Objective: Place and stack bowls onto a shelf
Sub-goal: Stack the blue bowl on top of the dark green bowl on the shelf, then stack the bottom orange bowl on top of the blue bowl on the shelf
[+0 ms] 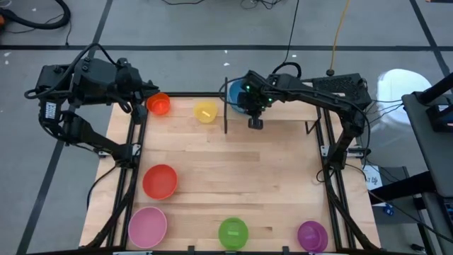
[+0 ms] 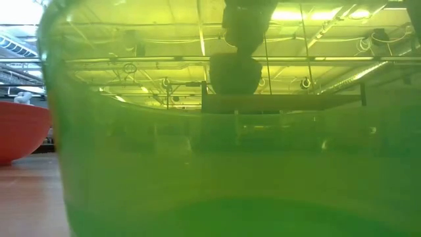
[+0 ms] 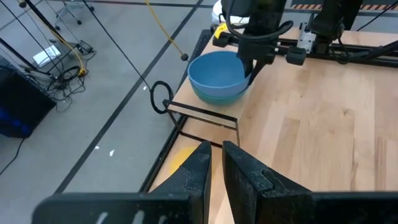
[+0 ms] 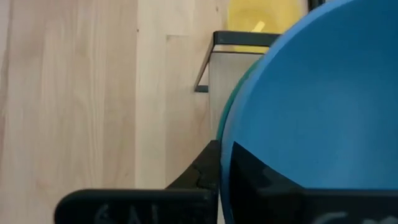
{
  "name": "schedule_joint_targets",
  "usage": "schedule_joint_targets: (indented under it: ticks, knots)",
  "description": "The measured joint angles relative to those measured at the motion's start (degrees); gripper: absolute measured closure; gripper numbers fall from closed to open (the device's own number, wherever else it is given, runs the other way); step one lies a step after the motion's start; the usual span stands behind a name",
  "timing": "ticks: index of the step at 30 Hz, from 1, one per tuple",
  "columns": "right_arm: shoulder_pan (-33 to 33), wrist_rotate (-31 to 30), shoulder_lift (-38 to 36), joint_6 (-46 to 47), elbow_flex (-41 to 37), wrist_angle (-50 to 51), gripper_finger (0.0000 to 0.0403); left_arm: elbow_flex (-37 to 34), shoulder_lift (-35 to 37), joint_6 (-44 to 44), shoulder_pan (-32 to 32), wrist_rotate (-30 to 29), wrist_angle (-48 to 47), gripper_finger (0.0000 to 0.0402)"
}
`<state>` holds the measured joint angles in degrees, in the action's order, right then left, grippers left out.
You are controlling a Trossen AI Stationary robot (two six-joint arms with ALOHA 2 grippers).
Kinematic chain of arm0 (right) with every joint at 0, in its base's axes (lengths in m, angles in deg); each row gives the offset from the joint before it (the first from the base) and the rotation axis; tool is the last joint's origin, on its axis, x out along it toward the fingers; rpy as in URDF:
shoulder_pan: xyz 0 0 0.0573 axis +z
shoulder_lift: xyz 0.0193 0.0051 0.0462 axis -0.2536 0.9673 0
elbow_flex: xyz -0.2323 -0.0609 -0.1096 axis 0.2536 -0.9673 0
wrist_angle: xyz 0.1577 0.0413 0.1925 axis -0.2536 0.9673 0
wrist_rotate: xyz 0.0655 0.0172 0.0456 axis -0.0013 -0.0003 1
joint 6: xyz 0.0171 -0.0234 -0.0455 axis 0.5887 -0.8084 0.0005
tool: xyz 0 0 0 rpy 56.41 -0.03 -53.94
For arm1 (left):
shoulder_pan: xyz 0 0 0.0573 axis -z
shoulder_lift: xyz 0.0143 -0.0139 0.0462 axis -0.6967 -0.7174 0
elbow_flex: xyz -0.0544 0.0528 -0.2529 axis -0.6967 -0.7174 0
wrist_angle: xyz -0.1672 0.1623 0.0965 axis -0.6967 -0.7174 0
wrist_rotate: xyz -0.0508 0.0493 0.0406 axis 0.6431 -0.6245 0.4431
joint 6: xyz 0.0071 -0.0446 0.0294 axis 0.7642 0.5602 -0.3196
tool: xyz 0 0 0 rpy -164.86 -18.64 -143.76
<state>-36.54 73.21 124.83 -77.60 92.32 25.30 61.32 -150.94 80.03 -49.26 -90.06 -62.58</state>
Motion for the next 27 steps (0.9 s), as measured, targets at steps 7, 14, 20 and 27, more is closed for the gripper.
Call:
schedule_joint_targets:
  ticks: [7,14,20,27]
  knots:
    - [0.04,-0.27,-0.44,-0.85,-0.71,-2.53,0.0345,-0.01,0.00,0.01,0.00,0.02,0.00,0.0355]
    - [0.21,-3.01,-3.18,-1.13,-0.71,-6.87,0.0292,-0.02,0.00,0.06,0.00,0.02,0.00,0.0355]
    - [0.44,-6.12,-7.69,-3.67,-0.71,-8.10,0.0278,-0.01,0.00,1.38,0.00,1.54,0.00,0.0355]
    - [2.71,-6.01,-16.29,-3.64,-0.71,-8.89,0.0284,-0.02,0.00,5.55,0.02,10.93,0.00,0.0355]
